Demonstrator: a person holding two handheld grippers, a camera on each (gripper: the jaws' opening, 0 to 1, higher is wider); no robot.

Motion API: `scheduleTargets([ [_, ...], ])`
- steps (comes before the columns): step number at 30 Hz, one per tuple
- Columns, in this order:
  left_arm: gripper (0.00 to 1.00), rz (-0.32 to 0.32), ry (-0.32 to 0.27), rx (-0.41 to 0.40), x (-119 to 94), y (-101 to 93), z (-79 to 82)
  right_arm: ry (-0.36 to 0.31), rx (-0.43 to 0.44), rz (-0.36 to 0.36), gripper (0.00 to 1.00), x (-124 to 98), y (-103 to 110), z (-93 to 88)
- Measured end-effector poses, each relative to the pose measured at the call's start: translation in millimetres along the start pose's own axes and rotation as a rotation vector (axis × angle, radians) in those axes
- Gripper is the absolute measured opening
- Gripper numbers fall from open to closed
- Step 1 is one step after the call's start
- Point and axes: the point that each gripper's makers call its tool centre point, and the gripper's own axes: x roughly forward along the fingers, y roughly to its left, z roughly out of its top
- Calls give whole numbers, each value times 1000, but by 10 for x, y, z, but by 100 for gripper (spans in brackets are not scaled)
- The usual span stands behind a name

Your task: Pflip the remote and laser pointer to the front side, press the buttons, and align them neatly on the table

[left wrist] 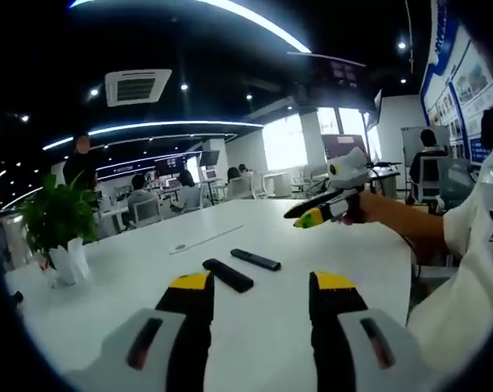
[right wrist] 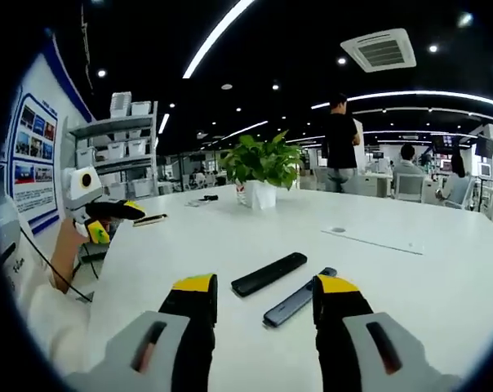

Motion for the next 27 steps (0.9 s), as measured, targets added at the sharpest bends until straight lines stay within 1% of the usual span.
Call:
scheduleTargets([
  [2, 48, 12, -1, 9, -11, 28, 0, -38, 4, 13, 51, -75, 86, 98],
  [3, 48, 11, 0, 10, -11, 31, -4, -43, 2, 14, 52, -85, 97, 112],
  [4, 48, 8, 0, 7, -13, 38, -8, -60, -12, 17, 52, -114, 133, 161],
  [6, 48, 3, -1, 4, -9, 35, -11, -65, -20, 14, 52, -143, 173, 191],
  [7, 48, -3, 2, 7, -7, 28, -17, -76, -31, 1, 52, -160, 189, 207],
  [9, 48, -9, 5, 14, -4, 13, -28, -118, -57, -47, 50, -188, 139, 246],
  [10, 48, -14, 9, 16, -4, 4, -37, -133, -82, -104, 48, -219, 68, 244],
  [11, 48, -20, 14, 18, -6, -4, -49, -136, -107, -132, 48, -240, 37, 230],
  [12, 48, -22, 19, 20, -8, -5, -60, -132, -107, -139, 49, -252, 34, 209],
  [14, 48, -15, 30, 22, -15, 17, -91, -137, -80, -126, 49, -296, 72, 183],
  [17, 48, -8, 37, 13, -39, 66, -153, -174, -48, -115, 48, -394, 122, 211],
  [19, 48, 0, 31, 4, -67, 95, -174, -201, -71, -105, 47, -474, 199, 245],
  [20, 48, 7, 26, 2, -76, 114, -177, -205, -74, -112, 47, -507, 214, 263],
  [21, 47, 13, 24, 5, -88, 144, -179, -195, -99, -109, 47, -550, 253, 281],
  [22, 47, 15, 23, 9, -94, 158, -178, -192, -116, -111, 47, -596, 276, 307],
  [23, 47, 17, 21, 11, -102, 182, -170, -209, -108, -127, 47, -649, 280, 364],
  [25, 45, 30, 8, 2, -103, 222, -138, -273, -75, -148, 46, -727, 291, 499],
  [26, 44, 36, -7, -8, -87, 250, -86, -301, -67, -152, 45, -768, 305, 561],
  [27, 44, 33, -9, -6, -68, 240, -69, -313, -85, -175, 42, -794, 287, 588],
])
